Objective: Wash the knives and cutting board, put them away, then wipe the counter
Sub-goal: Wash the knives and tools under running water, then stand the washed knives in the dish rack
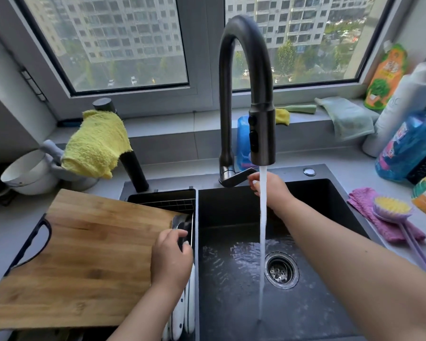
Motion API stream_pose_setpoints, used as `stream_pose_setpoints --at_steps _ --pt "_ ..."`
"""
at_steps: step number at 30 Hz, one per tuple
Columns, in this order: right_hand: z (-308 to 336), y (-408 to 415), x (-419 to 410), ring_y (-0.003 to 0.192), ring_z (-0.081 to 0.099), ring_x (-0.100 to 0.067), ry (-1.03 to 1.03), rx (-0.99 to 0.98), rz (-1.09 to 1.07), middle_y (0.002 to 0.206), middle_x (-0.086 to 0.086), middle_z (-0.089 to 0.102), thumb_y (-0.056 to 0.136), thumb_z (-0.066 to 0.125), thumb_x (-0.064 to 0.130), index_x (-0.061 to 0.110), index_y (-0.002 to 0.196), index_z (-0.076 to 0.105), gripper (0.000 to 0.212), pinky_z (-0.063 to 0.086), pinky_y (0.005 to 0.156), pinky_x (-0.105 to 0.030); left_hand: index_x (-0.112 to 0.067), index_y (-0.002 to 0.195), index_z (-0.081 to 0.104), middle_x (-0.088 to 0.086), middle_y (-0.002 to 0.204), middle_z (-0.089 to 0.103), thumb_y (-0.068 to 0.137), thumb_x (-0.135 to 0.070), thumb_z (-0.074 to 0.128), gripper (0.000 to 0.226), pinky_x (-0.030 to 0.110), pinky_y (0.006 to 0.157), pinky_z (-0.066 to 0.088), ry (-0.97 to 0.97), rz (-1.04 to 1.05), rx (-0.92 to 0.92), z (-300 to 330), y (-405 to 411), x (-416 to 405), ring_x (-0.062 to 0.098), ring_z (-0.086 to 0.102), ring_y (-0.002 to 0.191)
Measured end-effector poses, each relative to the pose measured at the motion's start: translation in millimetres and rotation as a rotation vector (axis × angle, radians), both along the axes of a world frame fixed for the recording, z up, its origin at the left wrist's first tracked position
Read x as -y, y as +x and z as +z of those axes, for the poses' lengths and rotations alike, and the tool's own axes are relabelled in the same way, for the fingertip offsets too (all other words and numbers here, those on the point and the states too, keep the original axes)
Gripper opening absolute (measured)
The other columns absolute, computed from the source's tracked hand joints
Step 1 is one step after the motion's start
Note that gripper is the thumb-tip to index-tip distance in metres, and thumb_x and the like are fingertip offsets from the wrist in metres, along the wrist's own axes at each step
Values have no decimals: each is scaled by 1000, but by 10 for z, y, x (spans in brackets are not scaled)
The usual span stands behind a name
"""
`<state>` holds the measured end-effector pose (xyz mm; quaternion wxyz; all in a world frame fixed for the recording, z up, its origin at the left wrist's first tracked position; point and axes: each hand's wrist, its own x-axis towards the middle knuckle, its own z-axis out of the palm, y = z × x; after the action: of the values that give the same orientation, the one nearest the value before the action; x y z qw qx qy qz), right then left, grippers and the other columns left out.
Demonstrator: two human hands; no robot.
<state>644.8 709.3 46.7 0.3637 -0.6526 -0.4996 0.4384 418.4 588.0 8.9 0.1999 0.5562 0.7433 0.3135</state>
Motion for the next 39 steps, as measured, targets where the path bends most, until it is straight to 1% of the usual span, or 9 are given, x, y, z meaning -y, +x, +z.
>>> stream_pose_setpoints --at_steps 14,16,20,27,30,31,33,36,39 --pt "69 71 -156 108 52 -16 -23 278 198 114 2 54 93 56 16 18 132 51 39 41 94 -29 -19 109 64 -6 100 56 86 -11 58 25 28 85 47 -7 -145 -16 13 259 -255 17 56 99" --pt "45 80 -68 105 55 -15 -29 293 217 109 4 56 89 64 17 19 120 56 32 46 92 -29 -20 105 63 -7 97 54 86 -13 59 20 25 81 43 10 -155 -17 69 342 -277 15 54 96" --pt "-71 85 194 62 49 -16 10 432 74 69 1 52 78 63 5 21 67 43 28 35 51 -24 -23 69 46 -5 77 51 81 -13 63 24 23 56 30 36 -153 -54 134 505 -278 13 46 70" --pt "-602 80 698 62 47 -20 -221 602 247 56 2 43 72 51 2 16 53 39 26 30 47 -22 -18 54 37 -4 53 41 69 -2 52 26 26 50 33 -192 -263 -27 -40 713 -143 13 38 53" --pt "-765 103 892 108 59 -25 -444 659 374 112 -9 60 78 58 8 21 103 61 28 46 74 -23 -27 84 61 -1 103 62 73 -7 57 23 32 84 50 -380 -450 -103 -140 726 -68 21 58 101" --pt "-836 128 950 126 49 -29 -549 645 437 141 -15 42 80 62 12 23 137 43 62 45 90 -28 -26 117 59 3 139 47 74 -12 63 46 33 100 44 -461 -523 -124 -174 713 -49 23 44 129" --pt "-915 144 1036 138 35 -32 -652 595 472 157 -14 12 81 65 18 33 152 7 93 40 103 -35 -24 150 23 0 161 5 75 -21 72 89 33 114 29 -552 -587 -75 -211 686 -1 18 12 147" --pt "-965 128 1055 113 54 -24 -442 640 337 137 -8 46 82 61 15 22 137 40 59 47 83 -29 -23 145 33 -2 152 29 79 -28 71 76 24 108 33 -453 -543 -91 -207 679 62 15 33 138" --pt "-925 97 1055 72 46 -21 -281 690 198 81 -1 52 80 48 3 21 77 44 19 32 53 -29 -26 87 50 -6 92 54 79 -23 66 18 23 67 43 -308 -362 -118 -145 667 121 11 52 80"
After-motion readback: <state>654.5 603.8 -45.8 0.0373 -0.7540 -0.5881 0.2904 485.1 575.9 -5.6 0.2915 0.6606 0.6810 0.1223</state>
